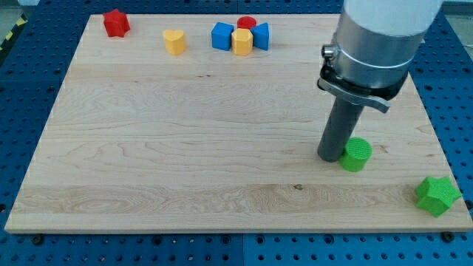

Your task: Push group of blocks a bit down

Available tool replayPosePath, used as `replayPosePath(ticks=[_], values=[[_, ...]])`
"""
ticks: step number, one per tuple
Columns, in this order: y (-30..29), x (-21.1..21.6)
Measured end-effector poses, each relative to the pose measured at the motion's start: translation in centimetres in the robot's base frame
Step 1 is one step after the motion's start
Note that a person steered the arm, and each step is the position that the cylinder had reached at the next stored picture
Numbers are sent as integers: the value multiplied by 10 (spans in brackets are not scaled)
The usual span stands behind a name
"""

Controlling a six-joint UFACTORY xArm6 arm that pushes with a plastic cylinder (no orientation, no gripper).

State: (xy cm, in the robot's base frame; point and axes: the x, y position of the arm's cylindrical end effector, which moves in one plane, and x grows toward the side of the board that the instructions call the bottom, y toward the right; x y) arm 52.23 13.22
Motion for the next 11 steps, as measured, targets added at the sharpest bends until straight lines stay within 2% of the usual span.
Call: replayPosePath(ticks=[3, 7, 8, 9, 10, 11], values=[[23, 0], [24, 0], [17, -18], [22, -81], [47, -167], [44, -251]])
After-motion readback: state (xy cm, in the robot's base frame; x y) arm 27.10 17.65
